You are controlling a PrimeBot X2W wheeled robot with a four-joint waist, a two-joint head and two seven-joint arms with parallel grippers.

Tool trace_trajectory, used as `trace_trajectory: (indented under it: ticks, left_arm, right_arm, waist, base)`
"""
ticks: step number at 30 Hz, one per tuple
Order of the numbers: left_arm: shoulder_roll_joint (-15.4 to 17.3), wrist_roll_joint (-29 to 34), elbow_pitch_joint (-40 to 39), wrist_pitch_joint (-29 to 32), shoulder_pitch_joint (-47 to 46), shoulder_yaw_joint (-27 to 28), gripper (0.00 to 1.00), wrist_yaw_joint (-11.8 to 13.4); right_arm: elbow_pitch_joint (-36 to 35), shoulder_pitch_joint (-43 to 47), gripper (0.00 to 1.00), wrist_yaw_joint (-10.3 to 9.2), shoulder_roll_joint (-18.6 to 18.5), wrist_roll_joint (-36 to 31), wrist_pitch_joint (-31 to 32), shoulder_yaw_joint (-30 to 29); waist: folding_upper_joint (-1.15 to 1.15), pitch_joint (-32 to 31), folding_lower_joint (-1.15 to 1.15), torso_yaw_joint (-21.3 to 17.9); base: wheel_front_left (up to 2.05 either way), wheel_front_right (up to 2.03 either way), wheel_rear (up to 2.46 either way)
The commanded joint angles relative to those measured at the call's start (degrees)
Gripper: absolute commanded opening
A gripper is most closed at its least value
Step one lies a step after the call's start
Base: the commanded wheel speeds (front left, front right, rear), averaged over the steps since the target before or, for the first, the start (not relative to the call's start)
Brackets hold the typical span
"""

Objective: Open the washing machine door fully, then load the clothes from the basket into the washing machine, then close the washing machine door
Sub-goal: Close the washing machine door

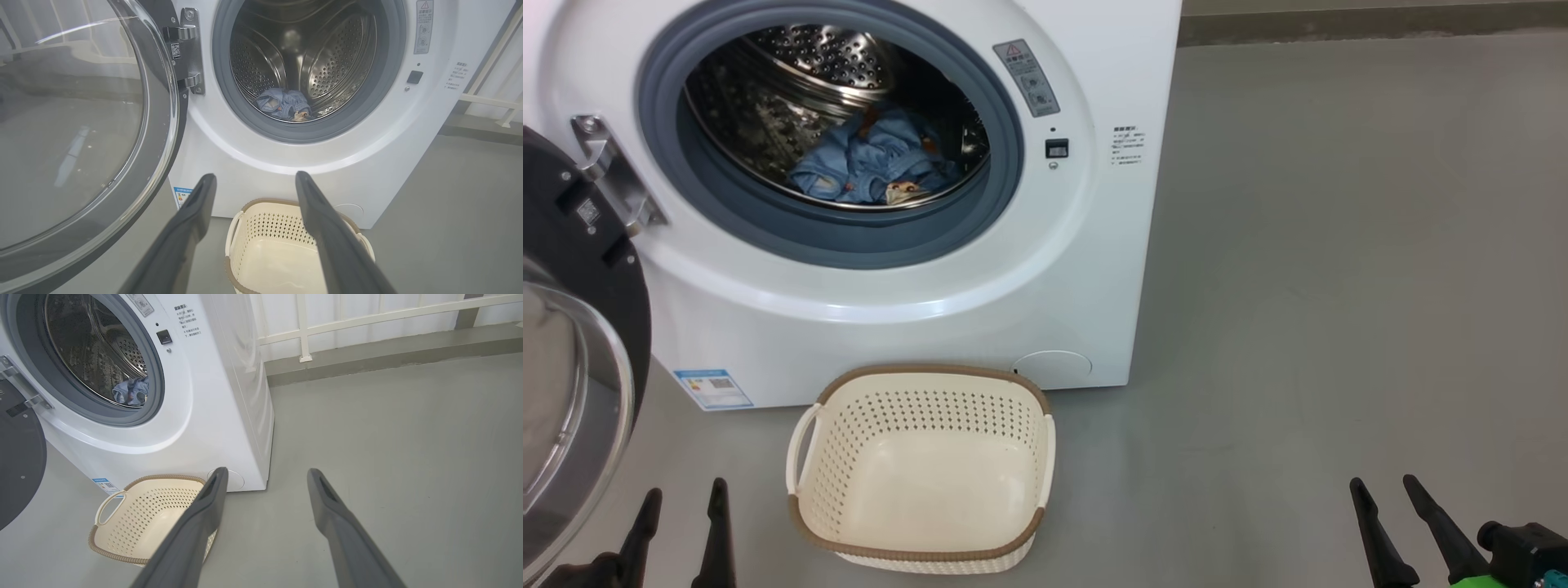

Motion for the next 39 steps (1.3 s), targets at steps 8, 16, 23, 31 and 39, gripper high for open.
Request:
trace_trajectory:
  ticks: [8,16,23,31,39]
  left_arm:
    - [0.6,-0.1,-1.5,-0.4,-1.8,2.4,1.0,-0.1]
    - [-0.4,-0.1,-1.9,-0.4,-1.0,4.2,1.0,-0.1]
    - [-1.1,0.0,-2.3,-0.4,-0.9,4.8,1.0,-0.1]
    - [-2.2,-0.2,-2.7,-0.4,-0.7,5.6,1.0,-0.1]
    - [-3.0,0.1,-3.2,-0.4,0.0,6.3,1.0,-0.1]
  right_arm:
    - [-1.8,-1.7,1.0,0.09,-1.5,-0.4,-0.3,1.7]
    - [-1.8,-3.2,1.0,0.09,-2.0,-0.2,-0.3,3.7]
    - [-1.5,-5.3,1.0,0.09,-2.5,0.1,-0.3,5.6]
    - [-0.8,-8.0,1.0,0.09,-3.0,0.1,-0.3,7.8]
    - [-0.4,-9.4,1.0,0.09,-3.5,0.4,-0.3,9.3]
  waist:
    - [0.0,0.2,0.0,4.6]
    - [0.0,0.2,0.0,10.9]
    - [0.0,0.7,0.0,17.2]
    - [0.0,1.2,0.0,24.7]
    - [0.0,0.9,0.0,29.8]
  base:
    - [0.0,0.0,0.0]
    - [0.0,0.0,0.0]
    - [0.0,0.0,0.0]
    - [0.0,0.0,0.0]
    - [0.0,0.0,0.0]
